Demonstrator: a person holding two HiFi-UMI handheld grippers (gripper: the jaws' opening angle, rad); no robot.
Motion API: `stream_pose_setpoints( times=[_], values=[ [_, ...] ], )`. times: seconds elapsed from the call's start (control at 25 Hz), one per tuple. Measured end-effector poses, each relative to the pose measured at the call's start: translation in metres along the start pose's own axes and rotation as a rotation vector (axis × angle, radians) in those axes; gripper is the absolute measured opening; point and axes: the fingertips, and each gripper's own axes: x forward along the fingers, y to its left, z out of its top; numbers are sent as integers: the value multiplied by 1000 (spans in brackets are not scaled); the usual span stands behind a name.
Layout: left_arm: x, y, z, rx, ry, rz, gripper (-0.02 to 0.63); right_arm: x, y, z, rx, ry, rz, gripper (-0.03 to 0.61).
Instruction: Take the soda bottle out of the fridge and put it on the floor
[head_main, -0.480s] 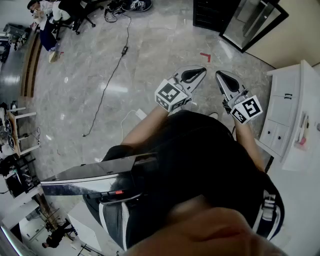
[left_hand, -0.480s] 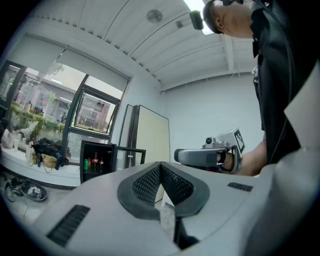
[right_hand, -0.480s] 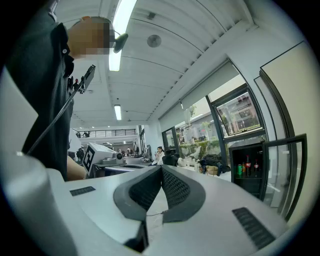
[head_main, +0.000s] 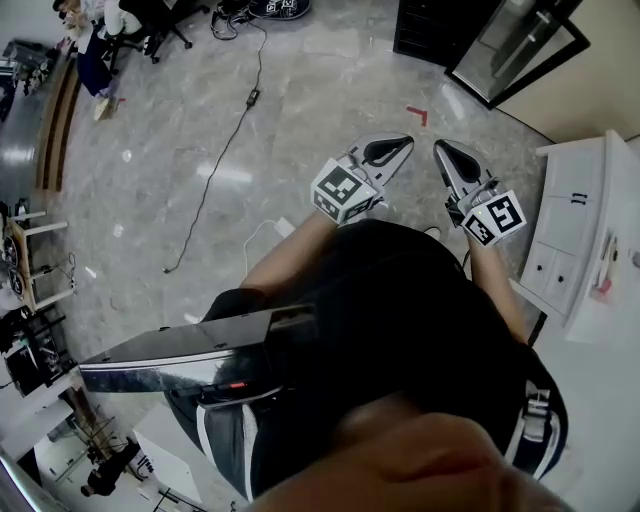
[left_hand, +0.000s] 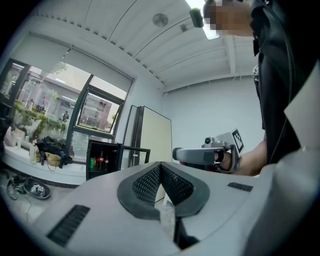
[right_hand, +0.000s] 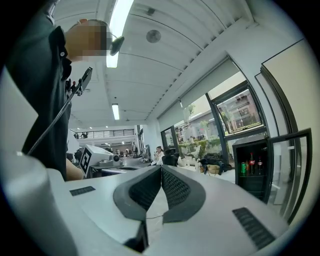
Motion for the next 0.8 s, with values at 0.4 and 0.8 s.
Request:
stream_pose_setpoints(
  times=[0.4, 0.8],
  values=[
    [-23, 40, 4, 12, 46, -34, -5, 34, 12, 6, -29, -58, -45, 12],
    [37, 59, 7, 47, 63, -74, -5, 33, -49, 5, -30, -70, -31, 12]
  ],
)
